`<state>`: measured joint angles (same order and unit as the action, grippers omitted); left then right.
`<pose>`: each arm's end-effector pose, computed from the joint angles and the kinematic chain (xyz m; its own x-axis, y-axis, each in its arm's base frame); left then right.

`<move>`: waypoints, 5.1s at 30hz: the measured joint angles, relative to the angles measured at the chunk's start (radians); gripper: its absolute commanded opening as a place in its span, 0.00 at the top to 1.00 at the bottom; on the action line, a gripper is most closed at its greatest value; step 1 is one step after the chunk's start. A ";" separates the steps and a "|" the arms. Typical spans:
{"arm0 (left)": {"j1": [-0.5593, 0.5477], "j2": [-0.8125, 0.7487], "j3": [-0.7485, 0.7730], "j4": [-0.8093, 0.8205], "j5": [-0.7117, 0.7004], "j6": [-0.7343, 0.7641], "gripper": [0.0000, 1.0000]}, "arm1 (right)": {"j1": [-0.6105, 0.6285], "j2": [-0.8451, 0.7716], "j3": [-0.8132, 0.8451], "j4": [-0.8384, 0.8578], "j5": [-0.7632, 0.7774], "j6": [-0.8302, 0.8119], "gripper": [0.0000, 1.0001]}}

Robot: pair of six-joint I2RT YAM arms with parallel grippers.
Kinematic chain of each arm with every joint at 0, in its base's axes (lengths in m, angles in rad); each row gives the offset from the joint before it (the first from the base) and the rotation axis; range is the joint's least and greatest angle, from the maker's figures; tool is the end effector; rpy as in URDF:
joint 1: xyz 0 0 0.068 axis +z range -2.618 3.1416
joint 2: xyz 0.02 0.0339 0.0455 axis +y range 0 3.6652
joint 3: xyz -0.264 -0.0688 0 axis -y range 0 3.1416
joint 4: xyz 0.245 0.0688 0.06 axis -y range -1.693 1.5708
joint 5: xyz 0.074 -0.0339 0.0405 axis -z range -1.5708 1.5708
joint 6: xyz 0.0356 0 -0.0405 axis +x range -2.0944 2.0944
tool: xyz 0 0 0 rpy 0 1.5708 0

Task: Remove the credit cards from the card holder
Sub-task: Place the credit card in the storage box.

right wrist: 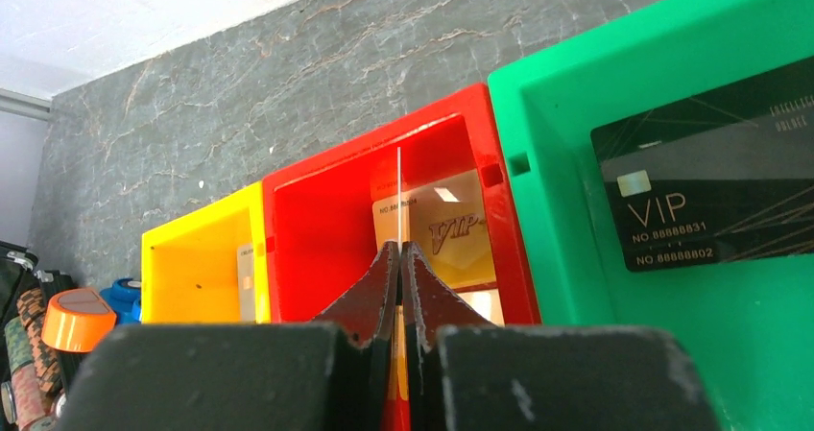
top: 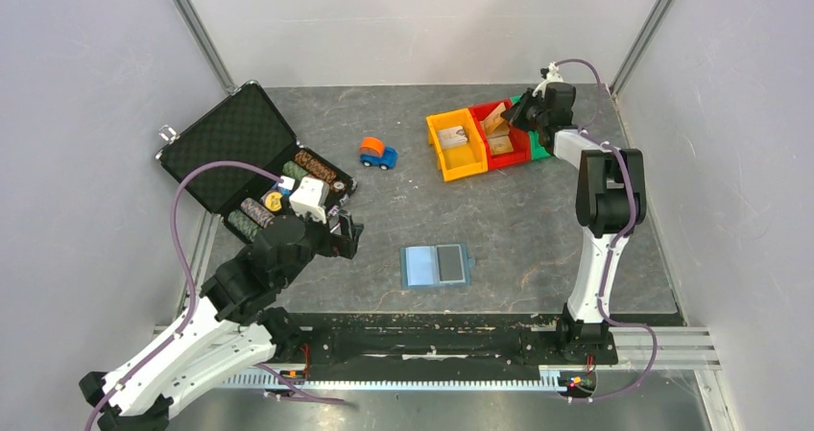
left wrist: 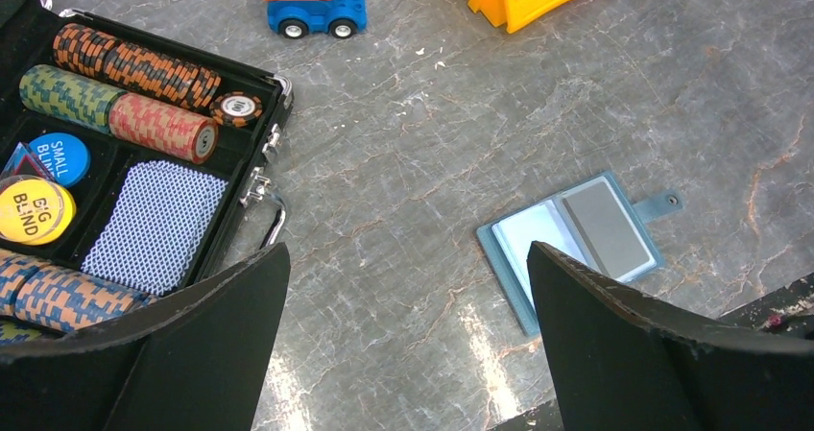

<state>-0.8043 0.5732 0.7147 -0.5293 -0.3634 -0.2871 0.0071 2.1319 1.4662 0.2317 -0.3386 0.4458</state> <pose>0.1004 -0.0860 0.3101 -0.3776 0.0105 -0.9259 0.3526 0.9263 -0.1332 0.4877 0.0153 0.1877 -0.5122 0.4031 -0.7584 -0.0966 0.8504 0.5172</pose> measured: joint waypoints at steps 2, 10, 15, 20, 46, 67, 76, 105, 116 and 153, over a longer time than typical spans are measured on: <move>0.000 -0.005 0.000 0.000 -0.002 0.000 0.00 | 0.002 0.015 0.020 0.000 0.000 0.005 0.99; 0.000 -0.024 0.000 0.000 -0.002 0.000 0.00 | 0.011 0.055 0.049 0.000 -0.001 0.026 0.94; 0.000 -0.023 0.000 0.000 -0.002 0.000 0.00 | 0.020 0.065 0.053 0.000 0.001 0.033 0.87; 0.000 -0.023 0.000 0.000 -0.002 0.000 0.00 | 0.025 0.077 0.088 -0.011 0.007 0.027 0.77; 0.000 -0.023 0.000 0.000 0.006 0.000 0.00 | 0.054 0.074 0.165 -0.149 0.077 -0.109 0.70; 0.000 -0.021 0.000 0.000 0.007 0.000 0.00 | 0.081 0.074 0.212 -0.220 0.185 -0.235 0.82; 0.000 -0.017 0.000 0.000 0.007 0.000 0.00 | 0.081 0.076 0.247 -0.237 0.205 -0.268 0.78; 0.000 -0.009 0.000 0.000 0.025 0.000 0.00 | 0.083 0.096 0.248 -0.289 0.104 -0.315 0.76; 0.000 0.001 0.000 0.003 0.025 0.000 0.00 | 0.088 0.111 0.248 -0.278 0.092 -0.324 1.00; 0.000 0.020 0.000 0.007 0.033 0.000 0.00 | 0.047 0.104 0.205 -0.187 0.044 -0.288 1.00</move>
<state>-0.8043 0.5930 0.7147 -0.5220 -0.3305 -0.2867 0.0544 2.2356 1.6711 0.0444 -0.2943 0.1581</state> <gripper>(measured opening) 0.996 0.007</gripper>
